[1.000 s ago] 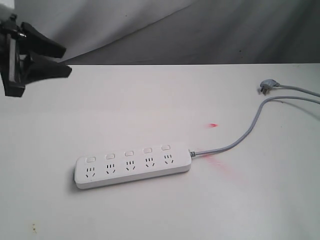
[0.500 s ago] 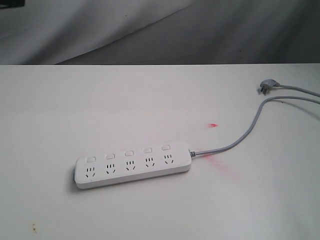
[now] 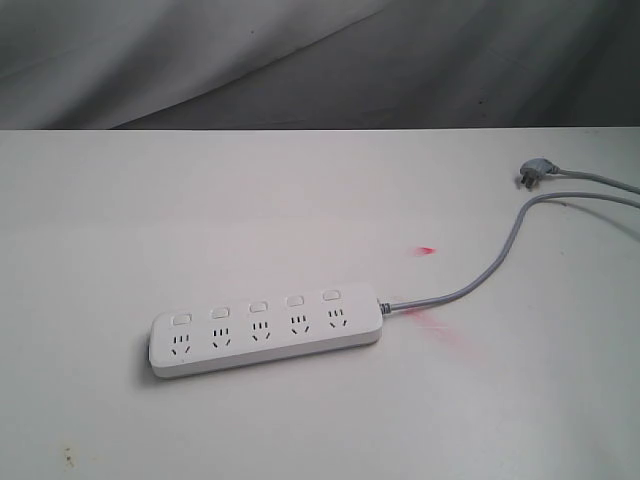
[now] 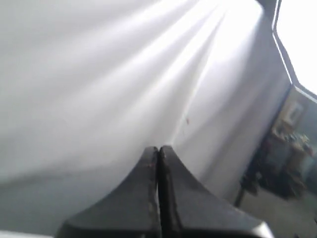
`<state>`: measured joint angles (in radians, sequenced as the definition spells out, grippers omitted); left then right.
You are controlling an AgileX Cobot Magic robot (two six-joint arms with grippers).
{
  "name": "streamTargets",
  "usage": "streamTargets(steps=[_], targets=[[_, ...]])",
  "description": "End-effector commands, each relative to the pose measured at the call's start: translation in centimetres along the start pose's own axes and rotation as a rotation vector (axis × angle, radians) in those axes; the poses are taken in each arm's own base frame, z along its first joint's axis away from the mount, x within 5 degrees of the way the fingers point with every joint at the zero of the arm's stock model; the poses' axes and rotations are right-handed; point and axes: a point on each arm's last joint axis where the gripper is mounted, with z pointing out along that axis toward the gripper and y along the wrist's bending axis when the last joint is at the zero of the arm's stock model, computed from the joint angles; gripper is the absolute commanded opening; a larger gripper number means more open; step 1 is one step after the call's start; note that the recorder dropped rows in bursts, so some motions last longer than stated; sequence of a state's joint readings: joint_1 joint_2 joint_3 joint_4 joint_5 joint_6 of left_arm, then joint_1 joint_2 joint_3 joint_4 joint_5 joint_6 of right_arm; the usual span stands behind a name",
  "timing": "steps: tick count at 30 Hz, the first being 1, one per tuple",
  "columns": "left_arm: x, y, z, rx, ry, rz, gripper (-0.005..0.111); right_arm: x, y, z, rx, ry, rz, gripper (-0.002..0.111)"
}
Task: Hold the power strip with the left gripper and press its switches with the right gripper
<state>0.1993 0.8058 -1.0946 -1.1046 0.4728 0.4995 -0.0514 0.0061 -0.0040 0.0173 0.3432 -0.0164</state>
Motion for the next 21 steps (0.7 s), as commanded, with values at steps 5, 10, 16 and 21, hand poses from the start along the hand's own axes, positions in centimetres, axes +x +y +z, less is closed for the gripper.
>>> streamTargets(steps=[5,10,16,21], targets=[[-0.6,-0.5,-5.6,-0.21,-0.174,0.52,0.001,0.0,0.0,0.0,0.008,-0.008,0.009,0.0],[0.5,-0.9,-7.6,-0.205,-0.154,0.442,0.001,0.0,0.0,0.0,0.008,-0.008,0.009,0.0],[1.7,-1.7,-9.1,-0.156,-0.091,0.14,0.001,0.0,0.0,0.0,0.008,-0.008,0.009,0.0],[1.7,-2.2,-10.0,-0.142,-0.116,0.146,0.001,0.0,0.0,0.0,0.008,-0.008,0.009,0.0]])
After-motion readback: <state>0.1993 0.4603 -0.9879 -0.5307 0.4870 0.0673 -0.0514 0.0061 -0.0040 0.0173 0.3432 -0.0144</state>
